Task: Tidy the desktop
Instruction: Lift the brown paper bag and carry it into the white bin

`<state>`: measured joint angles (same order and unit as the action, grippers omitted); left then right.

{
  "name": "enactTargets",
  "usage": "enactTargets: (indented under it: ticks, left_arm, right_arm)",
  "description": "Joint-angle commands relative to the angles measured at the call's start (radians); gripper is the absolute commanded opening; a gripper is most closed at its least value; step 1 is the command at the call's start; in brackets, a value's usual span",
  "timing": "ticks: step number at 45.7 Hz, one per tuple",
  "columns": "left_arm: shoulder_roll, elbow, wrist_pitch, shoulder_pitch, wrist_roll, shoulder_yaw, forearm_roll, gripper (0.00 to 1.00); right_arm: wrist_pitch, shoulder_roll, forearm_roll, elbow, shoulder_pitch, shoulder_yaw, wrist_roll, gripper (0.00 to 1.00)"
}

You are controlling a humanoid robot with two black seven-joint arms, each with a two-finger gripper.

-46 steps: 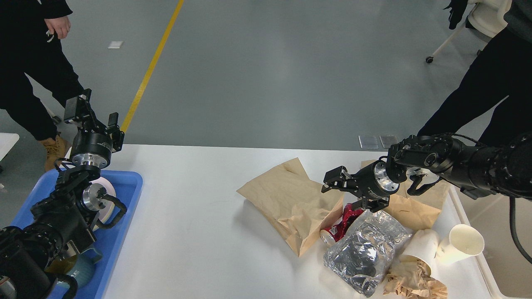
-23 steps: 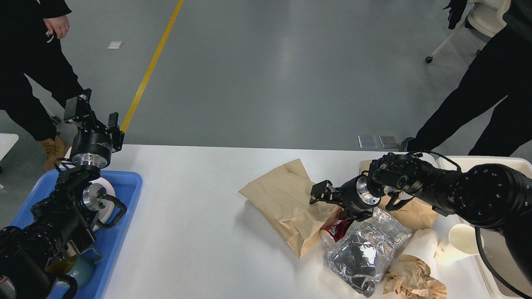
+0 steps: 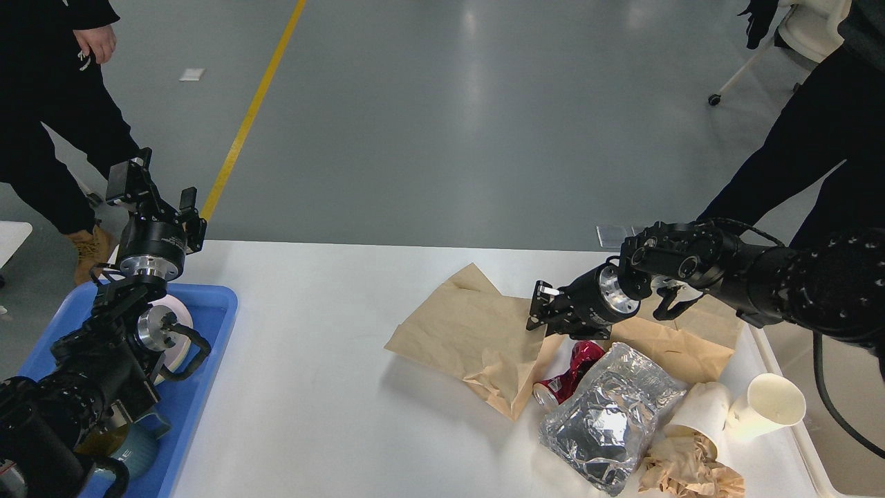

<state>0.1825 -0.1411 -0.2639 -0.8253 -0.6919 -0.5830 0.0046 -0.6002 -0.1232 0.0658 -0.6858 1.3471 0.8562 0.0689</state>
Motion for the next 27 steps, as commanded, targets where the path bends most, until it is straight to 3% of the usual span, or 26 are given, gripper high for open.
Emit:
enactTargets:
  ticks: [1, 14, 20, 27]
  left_arm:
    - [0.000, 0.000, 0.000, 0.000, 0.000, 0.000, 0.000, 0.96]
    - [0.000, 0.000, 0.000, 0.000, 0.000, 0.000, 0.000, 0.96]
    - [0.000, 0.000, 0.000, 0.000, 0.000, 0.000, 0.000, 0.96]
    - [0.000, 0.000, 0.000, 0.000, 0.000, 0.000, 0.000, 0.96]
  right_arm:
    - [-0.006, -0.055, 0.002, -0.084, 0.087, -0.028, 0.000, 0.00]
    - [-0.087, -0.304, 0.002, -0.297, 0.360, -0.100, 0.000, 0.00]
    - [-0.162, -0.412, 0.002, -0.296, 0.463, -0.114, 0.000, 0.00]
    - [-0.173, -0.516, 0.000, -0.265, 0.527, -0.118, 0.000, 0.00]
